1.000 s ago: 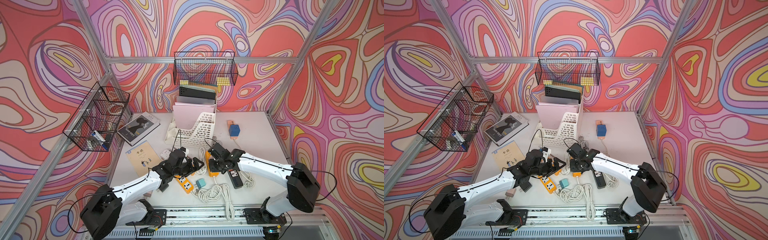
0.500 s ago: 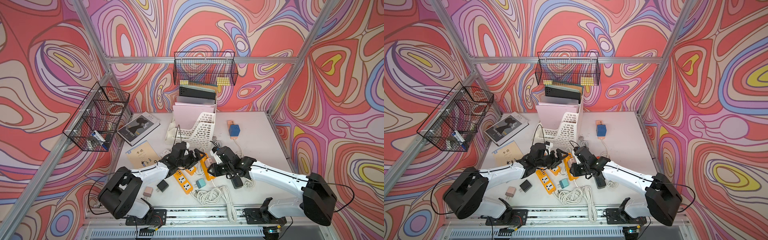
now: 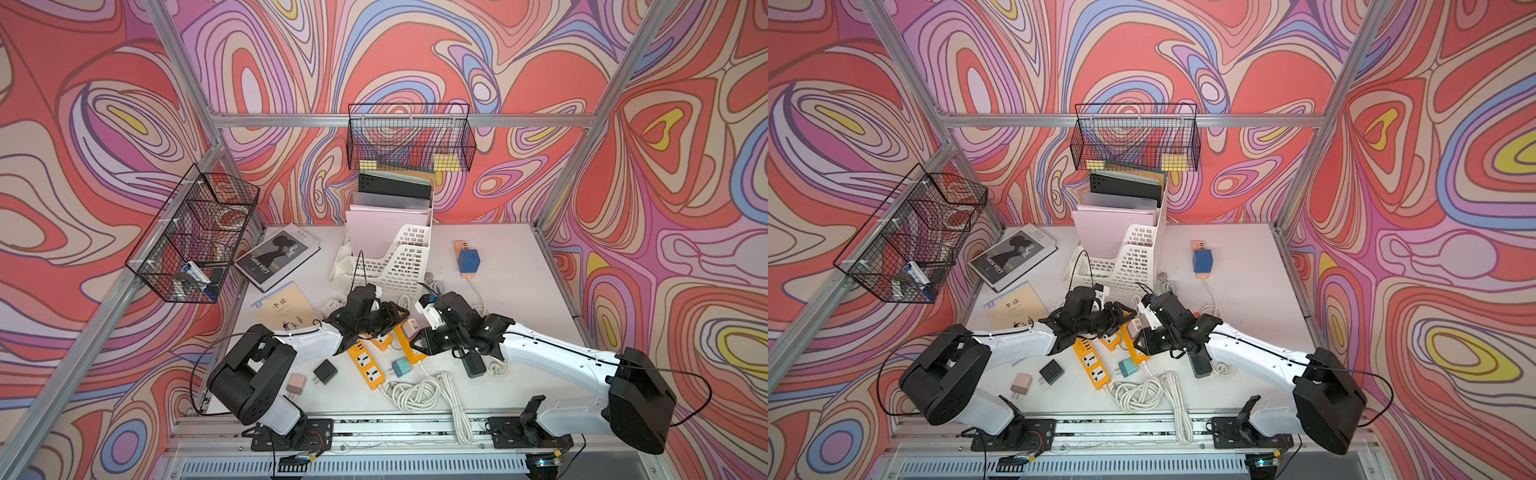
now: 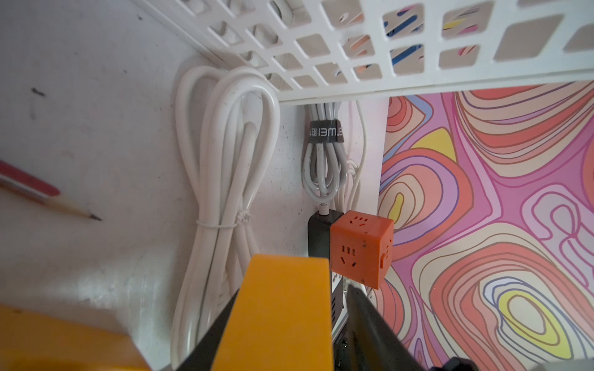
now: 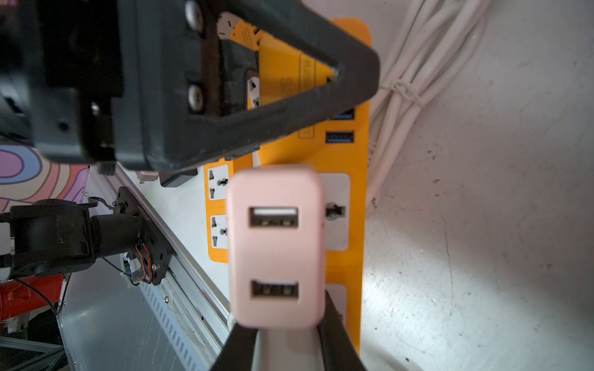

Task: Pull the plug off the socket
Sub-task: Adjust the socket at the center of the board.

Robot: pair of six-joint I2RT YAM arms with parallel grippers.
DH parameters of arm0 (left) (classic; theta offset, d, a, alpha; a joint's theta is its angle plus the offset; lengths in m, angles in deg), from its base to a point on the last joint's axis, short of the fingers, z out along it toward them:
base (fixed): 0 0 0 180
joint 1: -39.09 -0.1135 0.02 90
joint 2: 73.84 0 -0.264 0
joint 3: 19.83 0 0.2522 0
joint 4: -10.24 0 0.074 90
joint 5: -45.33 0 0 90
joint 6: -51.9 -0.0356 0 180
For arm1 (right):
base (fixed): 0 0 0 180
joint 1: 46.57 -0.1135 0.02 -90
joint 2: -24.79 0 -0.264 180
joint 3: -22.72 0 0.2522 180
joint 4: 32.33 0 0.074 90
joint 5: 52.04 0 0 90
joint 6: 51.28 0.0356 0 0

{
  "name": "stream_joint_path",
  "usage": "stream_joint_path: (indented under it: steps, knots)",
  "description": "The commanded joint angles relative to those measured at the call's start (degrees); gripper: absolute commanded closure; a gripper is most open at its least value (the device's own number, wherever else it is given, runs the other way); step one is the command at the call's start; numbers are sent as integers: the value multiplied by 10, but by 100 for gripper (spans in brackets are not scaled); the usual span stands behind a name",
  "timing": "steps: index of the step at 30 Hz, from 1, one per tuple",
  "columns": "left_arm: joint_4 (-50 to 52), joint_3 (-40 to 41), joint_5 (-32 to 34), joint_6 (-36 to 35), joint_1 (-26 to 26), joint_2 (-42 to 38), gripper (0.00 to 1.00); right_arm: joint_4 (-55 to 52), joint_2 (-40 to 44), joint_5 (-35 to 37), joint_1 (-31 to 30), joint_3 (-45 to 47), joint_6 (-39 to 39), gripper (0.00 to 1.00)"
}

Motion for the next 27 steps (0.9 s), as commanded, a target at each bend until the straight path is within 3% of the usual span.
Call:
stream_joint_path:
  steps: [1, 6, 9, 12, 15, 20, 22, 27]
  knots:
    - [-25, 15, 12, 9, -1, -23, 69, 45, -3, -26, 8, -4, -1, 87]
    - [71, 0, 48, -68, -1, -58, 89, 31, -9, -53, 30, -23, -3, 87]
    - [177, -26, 85, -135, -1, -78, 92, -8, -2, -61, 65, -33, -25, 87]
    - [226, -32, 114, -151, -6, -90, 95, -16, 21, -76, 80, -24, -52, 87]
    - [156, -14, 81, -122, -13, -87, 95, -19, 41, -64, 80, -15, -48, 87]
    - [-80, -15, -13, -25, -9, -8, 96, -1, 135, 125, 81, 25, 41, 84]
    - [-148, -44, -25, 2, 5, 39, 96, 24, 177, 162, 82, 48, 68, 83]
    - [-159, -138, -20, -9, 50, 147, 97, -10, 234, 233, 87, 59, 93, 82]
